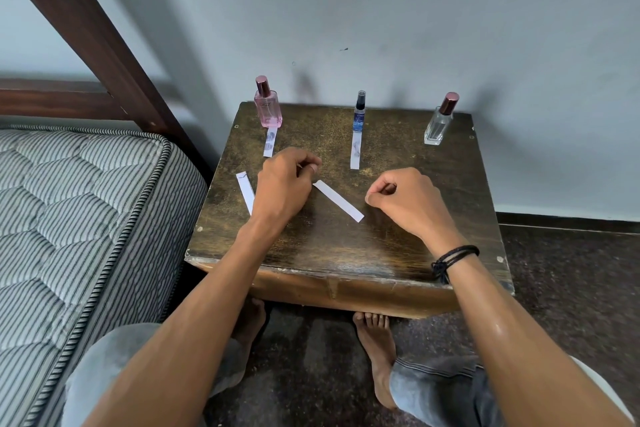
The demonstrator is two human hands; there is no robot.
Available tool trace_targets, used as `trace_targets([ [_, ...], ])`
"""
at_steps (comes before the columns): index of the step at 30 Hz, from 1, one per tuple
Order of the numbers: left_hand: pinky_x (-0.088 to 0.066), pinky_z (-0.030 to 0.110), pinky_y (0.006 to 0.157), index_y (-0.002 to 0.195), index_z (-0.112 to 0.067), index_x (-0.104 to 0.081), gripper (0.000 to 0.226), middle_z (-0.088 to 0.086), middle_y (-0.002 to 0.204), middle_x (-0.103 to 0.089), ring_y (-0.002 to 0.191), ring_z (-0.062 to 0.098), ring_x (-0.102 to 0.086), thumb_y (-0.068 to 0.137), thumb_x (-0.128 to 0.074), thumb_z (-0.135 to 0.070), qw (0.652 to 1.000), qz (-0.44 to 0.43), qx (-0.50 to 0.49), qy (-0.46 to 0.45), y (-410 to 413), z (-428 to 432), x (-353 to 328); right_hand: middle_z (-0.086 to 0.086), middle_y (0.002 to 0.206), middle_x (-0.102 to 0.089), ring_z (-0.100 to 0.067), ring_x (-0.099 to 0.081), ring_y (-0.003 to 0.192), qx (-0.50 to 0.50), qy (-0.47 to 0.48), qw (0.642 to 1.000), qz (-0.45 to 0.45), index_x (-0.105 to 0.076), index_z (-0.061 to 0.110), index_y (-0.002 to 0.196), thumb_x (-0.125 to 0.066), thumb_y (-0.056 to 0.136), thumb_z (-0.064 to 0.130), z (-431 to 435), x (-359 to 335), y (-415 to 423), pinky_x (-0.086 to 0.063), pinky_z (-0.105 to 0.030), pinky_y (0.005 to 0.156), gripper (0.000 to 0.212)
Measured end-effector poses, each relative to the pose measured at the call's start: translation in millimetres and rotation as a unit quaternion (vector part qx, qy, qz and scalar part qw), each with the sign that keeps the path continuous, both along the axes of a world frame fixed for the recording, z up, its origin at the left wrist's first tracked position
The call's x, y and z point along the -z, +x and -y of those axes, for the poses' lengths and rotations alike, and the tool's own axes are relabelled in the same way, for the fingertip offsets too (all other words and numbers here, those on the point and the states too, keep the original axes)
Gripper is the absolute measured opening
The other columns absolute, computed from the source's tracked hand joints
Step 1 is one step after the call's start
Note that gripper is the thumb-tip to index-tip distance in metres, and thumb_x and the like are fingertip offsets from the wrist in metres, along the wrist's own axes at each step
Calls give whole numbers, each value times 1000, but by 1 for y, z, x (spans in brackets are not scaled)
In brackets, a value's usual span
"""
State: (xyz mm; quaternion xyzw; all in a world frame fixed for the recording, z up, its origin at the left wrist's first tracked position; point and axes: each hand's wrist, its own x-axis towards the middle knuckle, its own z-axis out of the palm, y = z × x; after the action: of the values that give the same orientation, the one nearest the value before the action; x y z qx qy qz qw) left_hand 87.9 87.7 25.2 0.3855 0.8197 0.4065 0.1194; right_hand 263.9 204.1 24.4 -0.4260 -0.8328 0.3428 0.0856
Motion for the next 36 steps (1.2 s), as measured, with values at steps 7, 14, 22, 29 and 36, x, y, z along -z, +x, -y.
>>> trace_targets([
  [7, -53, 26, 79, 101, -14, -77, 13, -7, 98, -71, 85, 8, -62, 96, -65, -11, 999, -14, 35, 1, 7, -5, 0, 11, 94, -71, -9, -66, 88, 57, -11, 998, -33, -75, 31, 86, -76, 87, 34, -18, -10, 10, -43, -27, 69, 4],
  [14, -55, 30, 81, 100, -16, -77, 13, -5, 100, -72, 87, 10, -64, 96, -65, -13, 999, -14, 45, 5, 8, -7, -2, 10, 96, -69, -15, -66, 95, 142, -61, 984, -86, -73, 29, 93, -80, 82, 39, -33, -15, 11, -53, -41, 91, 16],
  [22, -55, 29, 79, 100, -18, -77, 13, -11, 96, -70, 84, -1, -62, 95, -66, -13, 999, -11, 49, 15, 17, -15, -5, 3, 90, -73, -16, -69, 84, 252, -150, 940, -173, -71, 21, 87, -81, 83, 27, -42, -5, 8, -59, -46, 89, 12],
  [29, -56, 31, 81, 101, -18, -78, 15, -10, 98, -72, 83, 3, -63, 94, -66, -13, 998, -17, 61, 17, 29, -29, -7, 0, 104, -65, -17, -68, 79, 340, -159, 896, -238, -55, 25, 103, -82, 76, 27, -52, -2, 0, -61, -48, 84, 38],
  [36, -55, 26, 79, 101, -19, -77, 14, -9, 101, -74, 82, 2, -65, 95, -66, -12, 997, -18, 73, 21, 32, -33, -5, -1, 135, -41, 0, -48, 72, 359, -50, 904, -226, -41, 24, 132, -80, 84, 28, -66, -4, -4, -52, -40, 90, 62],
])
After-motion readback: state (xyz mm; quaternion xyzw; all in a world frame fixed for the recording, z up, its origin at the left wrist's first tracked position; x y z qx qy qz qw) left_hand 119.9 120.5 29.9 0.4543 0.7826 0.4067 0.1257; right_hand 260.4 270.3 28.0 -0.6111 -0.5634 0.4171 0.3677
